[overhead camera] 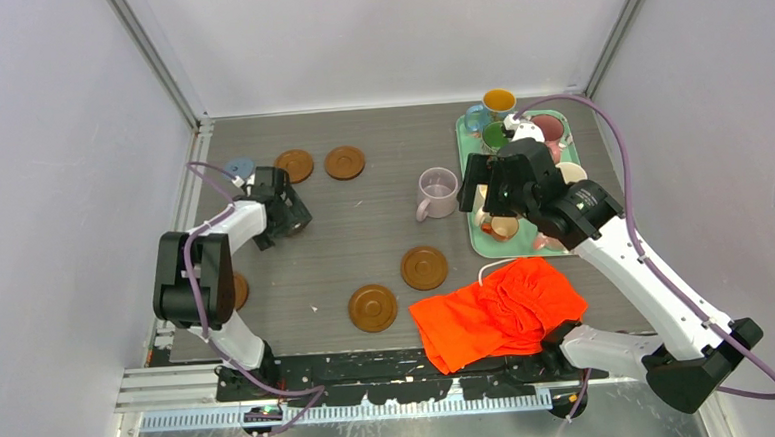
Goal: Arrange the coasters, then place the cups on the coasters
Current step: Move the coaster to the center of the board.
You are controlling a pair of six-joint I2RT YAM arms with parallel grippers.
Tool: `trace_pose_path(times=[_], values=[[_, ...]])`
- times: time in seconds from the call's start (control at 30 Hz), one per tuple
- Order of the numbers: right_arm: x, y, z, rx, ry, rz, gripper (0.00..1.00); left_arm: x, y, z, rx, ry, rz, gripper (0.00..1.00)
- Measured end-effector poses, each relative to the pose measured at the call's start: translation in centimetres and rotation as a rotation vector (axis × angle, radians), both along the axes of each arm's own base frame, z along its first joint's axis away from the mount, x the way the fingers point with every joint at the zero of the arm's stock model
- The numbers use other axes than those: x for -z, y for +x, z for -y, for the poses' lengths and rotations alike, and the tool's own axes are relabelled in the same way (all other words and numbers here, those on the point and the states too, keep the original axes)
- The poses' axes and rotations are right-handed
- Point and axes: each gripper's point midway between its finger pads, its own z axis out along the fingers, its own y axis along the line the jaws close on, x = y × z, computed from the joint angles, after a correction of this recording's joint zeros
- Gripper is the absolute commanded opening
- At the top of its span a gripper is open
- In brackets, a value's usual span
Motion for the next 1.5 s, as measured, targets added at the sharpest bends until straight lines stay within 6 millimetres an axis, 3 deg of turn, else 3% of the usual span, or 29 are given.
trace_pose_path(times=[0.23,0.7,0.93,1.1,1.2,1.5], values=[[0.0,-0.2,0.1,0.0,-0.001,-0.002,1.0,-0.2,1.8,1.1,0.044,-0.033,0.018,1.0],[0.1,-0.3,0.2,0.0,-0.005,-0.008,1.0,-0.5,3.5,2.8,0.105,-0.061,0.04,1.0],[0.1,-0.4,0.3,0.002,-0.005,-0.012,1.0,-0.5,3.2,3.2,0.109,-0.054,0.038,1.0],[0.1,-0.4,0.3,0.003,-0.004,-0.012,1.0,-0.9,0.9,3.3,0.105,-0.048,0.017,1.0],[0.1,-0.4,0.2,0.004,-0.002,-0.012,1.0,-2.0,-0.1,4.5,0.139,-0.047,0.028,1.0],[-0.1,-0.6,0.3,0.009,0.012,-0.002,1.0,-5.5,-3.0,11.6,0.354,-0.041,0.1,1.0]])
